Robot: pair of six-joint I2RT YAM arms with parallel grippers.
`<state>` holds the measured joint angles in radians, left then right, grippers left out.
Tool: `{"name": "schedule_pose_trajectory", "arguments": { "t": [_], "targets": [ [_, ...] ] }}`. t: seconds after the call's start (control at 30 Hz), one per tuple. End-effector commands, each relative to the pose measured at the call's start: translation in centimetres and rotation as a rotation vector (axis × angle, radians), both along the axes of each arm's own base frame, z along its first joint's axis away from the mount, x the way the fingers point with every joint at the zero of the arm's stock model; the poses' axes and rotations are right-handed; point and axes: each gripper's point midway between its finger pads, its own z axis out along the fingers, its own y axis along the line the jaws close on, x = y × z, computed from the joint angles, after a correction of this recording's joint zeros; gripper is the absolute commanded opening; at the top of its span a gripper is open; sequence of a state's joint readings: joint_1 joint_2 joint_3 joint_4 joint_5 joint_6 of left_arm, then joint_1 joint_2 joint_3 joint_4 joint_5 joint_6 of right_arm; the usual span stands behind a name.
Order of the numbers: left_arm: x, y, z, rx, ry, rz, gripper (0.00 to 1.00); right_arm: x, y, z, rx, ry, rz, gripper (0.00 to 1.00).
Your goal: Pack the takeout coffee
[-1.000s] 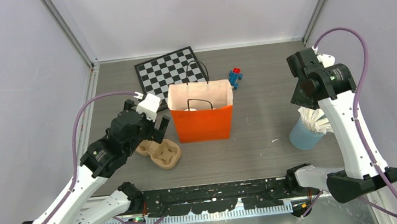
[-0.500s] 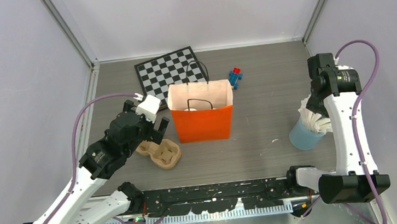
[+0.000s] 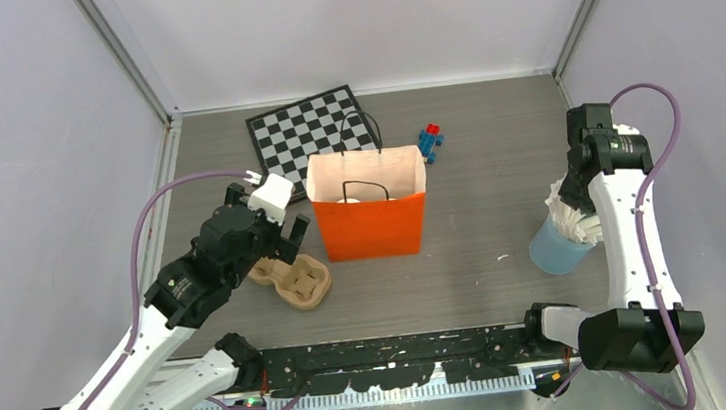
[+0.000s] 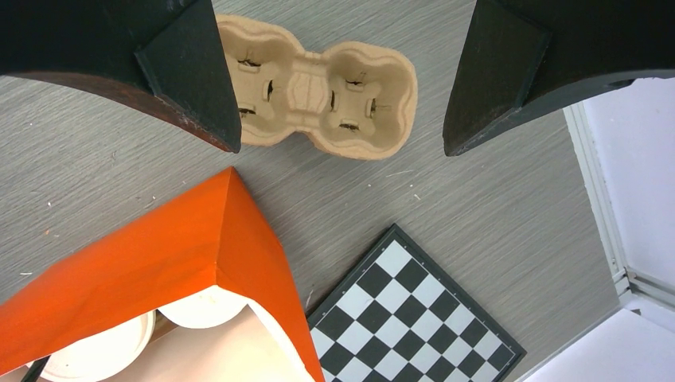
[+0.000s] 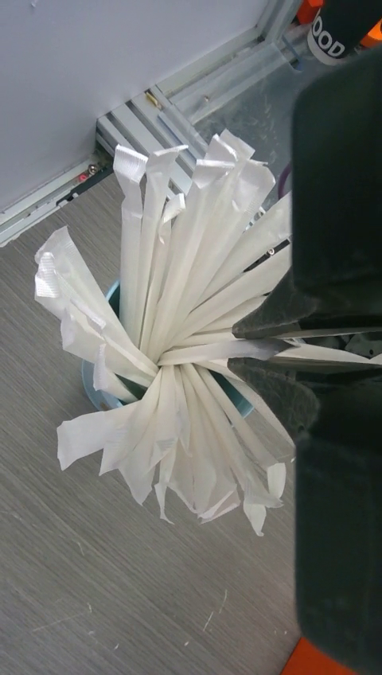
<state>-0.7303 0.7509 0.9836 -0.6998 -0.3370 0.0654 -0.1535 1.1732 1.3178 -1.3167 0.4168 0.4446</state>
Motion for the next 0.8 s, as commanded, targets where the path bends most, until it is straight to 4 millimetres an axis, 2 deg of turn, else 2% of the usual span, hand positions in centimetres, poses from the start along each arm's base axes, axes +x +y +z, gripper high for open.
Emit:
{"name": "schedule_pose_trajectory", "arguments": {
  "t": [0.0, 0.1, 0.23, 0.47, 0.77],
  "targets": [
    [0.6, -0.1, 0.7, -0.016, -0.038, 0.004, 1.00, 0.3, -0.7, 1.0, -0.048, -0.052, 0.017, 0.12],
    [0.8, -0.5, 0.8, -0.028, -0.047, -0.003, 1.00, 0.2, -1.1, 2.6, -0.073, -0.068, 0.016, 0.01],
    [1.2, -1.2, 0.7, -0.033, -0.055, -0.025, 1.00, -0.7, -1.7, 4.8, -0.113, -0.055, 0.001, 0.00],
    [1.7, -1.7, 0.7, -0.049, -0.087, -0.033, 1.00, -2.2, -1.5, 9.2, -0.129, -0.143, -0.002, 0.00],
    [1.9, -2.4, 0.4, -0.090, -0.116, -0.052, 1.00, -4.6, -0.7, 12.1, -0.106, -0.191, -0.022, 0.00]
  ]
}}
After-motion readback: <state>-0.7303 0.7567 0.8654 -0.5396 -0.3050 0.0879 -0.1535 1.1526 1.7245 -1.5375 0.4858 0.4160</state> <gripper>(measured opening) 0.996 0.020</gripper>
